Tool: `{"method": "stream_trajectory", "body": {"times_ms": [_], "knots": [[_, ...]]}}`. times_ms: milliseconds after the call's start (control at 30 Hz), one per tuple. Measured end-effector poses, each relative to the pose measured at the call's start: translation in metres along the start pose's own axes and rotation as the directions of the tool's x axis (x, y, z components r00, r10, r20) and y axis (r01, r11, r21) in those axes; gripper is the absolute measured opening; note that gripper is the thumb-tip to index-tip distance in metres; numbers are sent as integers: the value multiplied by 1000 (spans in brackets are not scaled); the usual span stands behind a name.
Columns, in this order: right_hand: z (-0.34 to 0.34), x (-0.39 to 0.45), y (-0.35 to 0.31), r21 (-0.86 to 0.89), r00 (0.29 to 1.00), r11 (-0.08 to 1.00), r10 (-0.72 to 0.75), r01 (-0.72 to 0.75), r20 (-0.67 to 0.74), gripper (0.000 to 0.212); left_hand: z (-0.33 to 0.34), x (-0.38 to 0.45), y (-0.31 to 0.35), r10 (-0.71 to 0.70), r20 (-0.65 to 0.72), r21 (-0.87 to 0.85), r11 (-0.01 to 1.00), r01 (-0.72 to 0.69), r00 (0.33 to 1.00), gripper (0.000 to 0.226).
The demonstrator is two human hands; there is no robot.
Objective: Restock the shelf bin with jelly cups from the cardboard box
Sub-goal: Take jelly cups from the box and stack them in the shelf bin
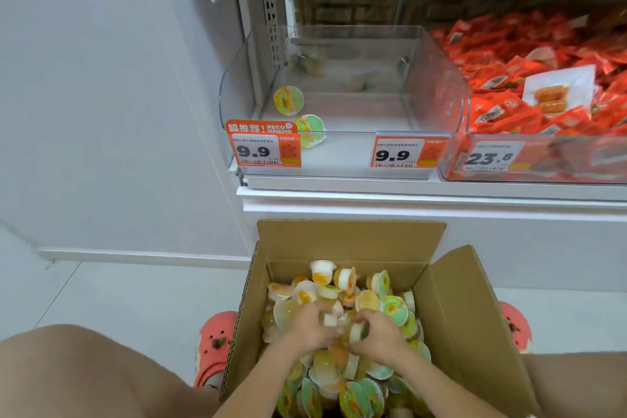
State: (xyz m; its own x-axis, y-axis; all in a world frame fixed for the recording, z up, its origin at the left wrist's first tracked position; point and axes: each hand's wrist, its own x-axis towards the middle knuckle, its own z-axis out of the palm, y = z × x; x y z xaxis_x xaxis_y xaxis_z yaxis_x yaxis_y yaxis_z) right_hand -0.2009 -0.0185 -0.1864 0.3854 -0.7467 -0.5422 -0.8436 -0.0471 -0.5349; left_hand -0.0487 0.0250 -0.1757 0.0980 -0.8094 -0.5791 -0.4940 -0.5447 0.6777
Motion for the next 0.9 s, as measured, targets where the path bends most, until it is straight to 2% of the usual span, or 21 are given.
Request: {"method": "stream_trajectory", "body": {"times_ms": [67, 167, 267, 367, 433, 467, 533, 600, 633, 667, 700, 767, 833, 900], "knots": [[18, 7, 13, -50, 1000, 998, 23, -22, 15, 38, 14, 10, -20, -28, 0, 111, 993, 27, 1000, 57], [29, 18, 24, -21, 999, 999, 43, -43, -5, 47, 25, 21, -37, -32, -22, 245, 969, 36, 999, 61], [21, 21, 22, -70, 1000, 998, -10, 8, -24, 51, 23, 27, -41, -12, 13, 333, 943, 7, 1000, 56], [-19, 0, -10, -81, 962, 979, -199, 188, -184, 29, -7, 16, -16, 112, 104, 458, 877, -147, 988, 42], [-61, -21, -55, 41, 868, 928, -331, 371, -370, 12, -47, 0, 26, 271, 1, 525, 819, -231, 963, 35], [-84, -31, -82, 114, 807, 880, -363, 462, -466, 8, -71, -9, 50, 378, -92, 524, 805, -278, 921, 32], [-132, -42, -134, 222, 681, 754, -371, 618, -632, 7, -120, -33, 103, 575, -289, 481, 779, -403, 766, 22], [-176, -39, -180, 237, 595, 684, -350, 690, -723, 8, -169, -57, 150, 662, -456, 410, 749, -520, 595, 14], [-196, -31, -199, 206, 577, 698, -348, 686, -739, 8, -191, -65, 168, 665, -523, 381, 742, -551, 533, 13], [-214, -20, -215, 159, 586, 743, -358, 651, -727, 7, -212, -68, 184, 663, -566, 384, 738, -555, 490, 14], [-230, -6, -229, 98, 629, 804, -376, 586, -681, 4, -231, -64, 198, 668, -579, 420, 736, -531, 468, 16], [-251, 22, -252, -58, 780, 906, -391, 418, -489, 12, -262, -43, 217, 682, -545, 506, 732, -457, 488, 26], [-259, 48, -267, -234, 906, 929, -343, 287, -249, 30, -285, -10, 228, 673, -451, 602, 714, -357, 586, 36], [-256, 68, -275, -345, 954, 912, -277, 224, -112, 42, -298, 26, 232, 589, -339, 706, 674, -215, 734, 40]]}}
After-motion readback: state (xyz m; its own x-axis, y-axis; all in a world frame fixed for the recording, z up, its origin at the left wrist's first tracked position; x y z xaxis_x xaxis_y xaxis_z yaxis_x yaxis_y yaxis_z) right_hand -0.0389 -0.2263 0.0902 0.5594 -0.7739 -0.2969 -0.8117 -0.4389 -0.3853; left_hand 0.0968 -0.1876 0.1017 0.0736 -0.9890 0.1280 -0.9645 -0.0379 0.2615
